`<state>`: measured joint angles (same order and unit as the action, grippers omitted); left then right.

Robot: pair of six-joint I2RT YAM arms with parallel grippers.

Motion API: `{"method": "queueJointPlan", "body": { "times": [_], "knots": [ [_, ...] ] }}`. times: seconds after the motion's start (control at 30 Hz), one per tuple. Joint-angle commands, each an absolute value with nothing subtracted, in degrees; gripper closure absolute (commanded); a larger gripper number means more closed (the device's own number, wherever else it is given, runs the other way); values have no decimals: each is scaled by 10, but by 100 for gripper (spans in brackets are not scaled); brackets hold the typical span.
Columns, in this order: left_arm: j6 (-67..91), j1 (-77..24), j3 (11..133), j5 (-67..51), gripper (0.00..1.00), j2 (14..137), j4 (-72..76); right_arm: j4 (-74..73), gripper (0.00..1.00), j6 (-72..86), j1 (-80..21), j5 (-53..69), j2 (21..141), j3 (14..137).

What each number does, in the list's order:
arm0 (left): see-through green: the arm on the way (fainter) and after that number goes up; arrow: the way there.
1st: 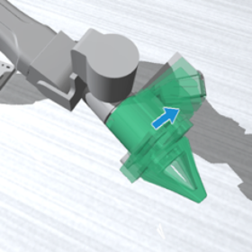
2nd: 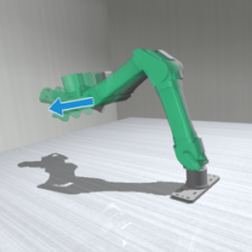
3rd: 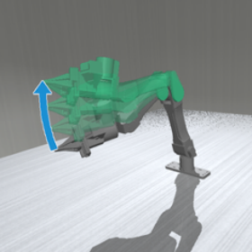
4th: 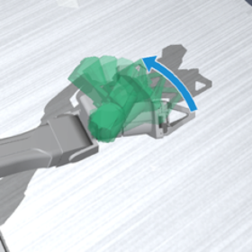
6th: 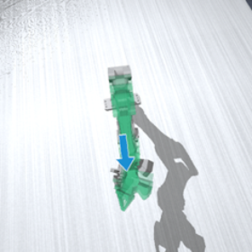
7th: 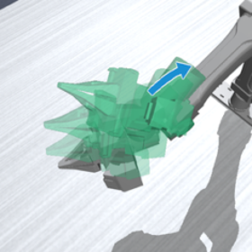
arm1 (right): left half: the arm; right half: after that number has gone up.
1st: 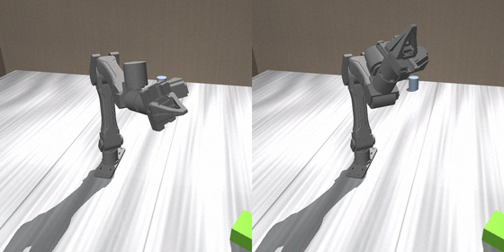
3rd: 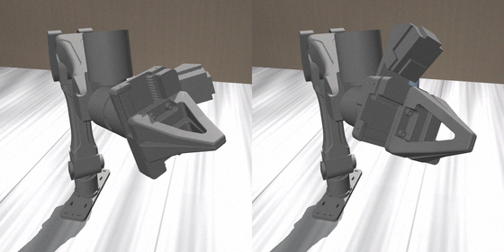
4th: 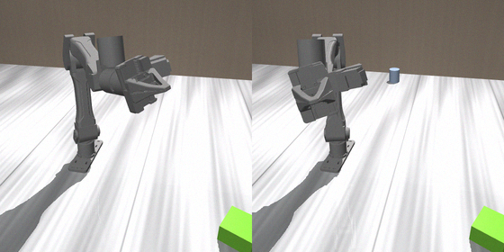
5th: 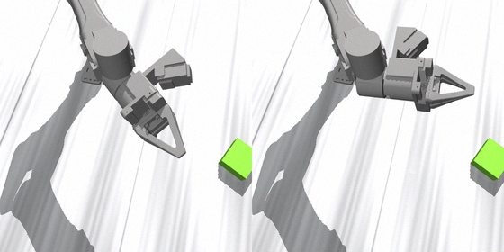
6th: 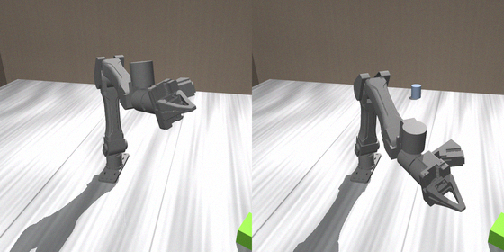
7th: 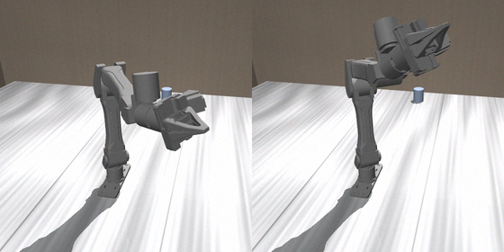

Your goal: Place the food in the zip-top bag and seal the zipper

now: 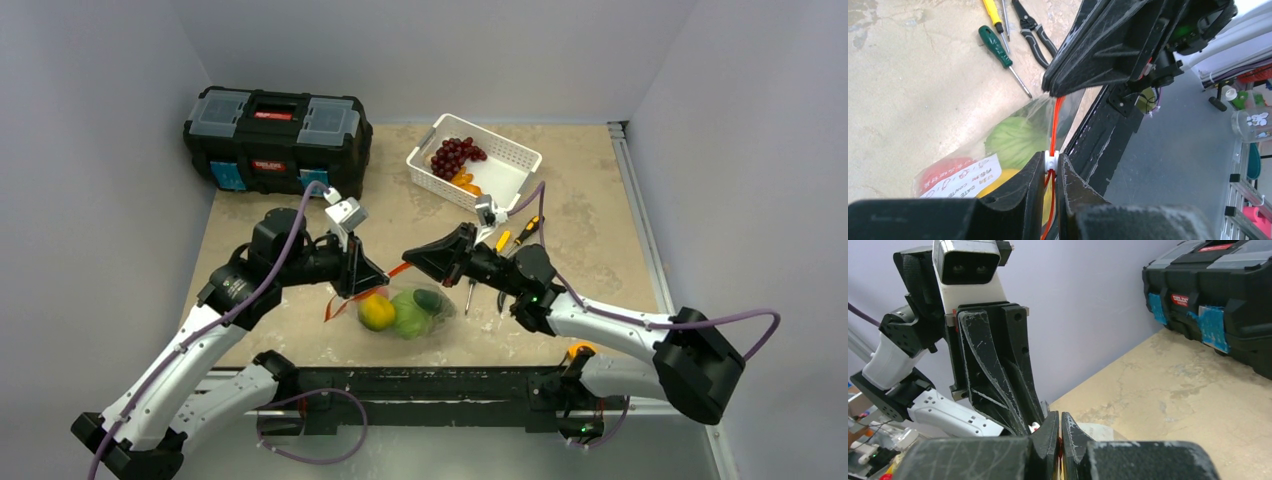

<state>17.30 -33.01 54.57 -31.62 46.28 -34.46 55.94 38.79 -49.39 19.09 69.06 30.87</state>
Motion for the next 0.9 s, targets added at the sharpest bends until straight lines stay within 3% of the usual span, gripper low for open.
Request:
{"method": "queueJointPlan", "body": {
  "times": [0.0, 0.4, 0.53, 0.73, 0.77, 0.87],
  "knots": [
    [137, -327, 582, -310, 100, 446, -406, 543, 100, 362, -466, 130, 646, 293],
    [73, -328, 612, -282, 100, 408, -549, 519, 100, 342, -415, 156, 614, 271],
    [61, -327, 616, -291, 100, 410, -557, 389, 100, 229, -411, 239, 626, 347],
    [52, -328, 622, -312, 100, 433, -551, 174, 38, 78, -418, 357, 652, 506],
    [52, -328, 621, -314, 100, 435, -549, 135, 33, 47, -422, 370, 657, 532],
    [52, -327, 619, -320, 100, 438, -541, -9, 30, -70, -444, 413, 696, 614]
  ]
}}
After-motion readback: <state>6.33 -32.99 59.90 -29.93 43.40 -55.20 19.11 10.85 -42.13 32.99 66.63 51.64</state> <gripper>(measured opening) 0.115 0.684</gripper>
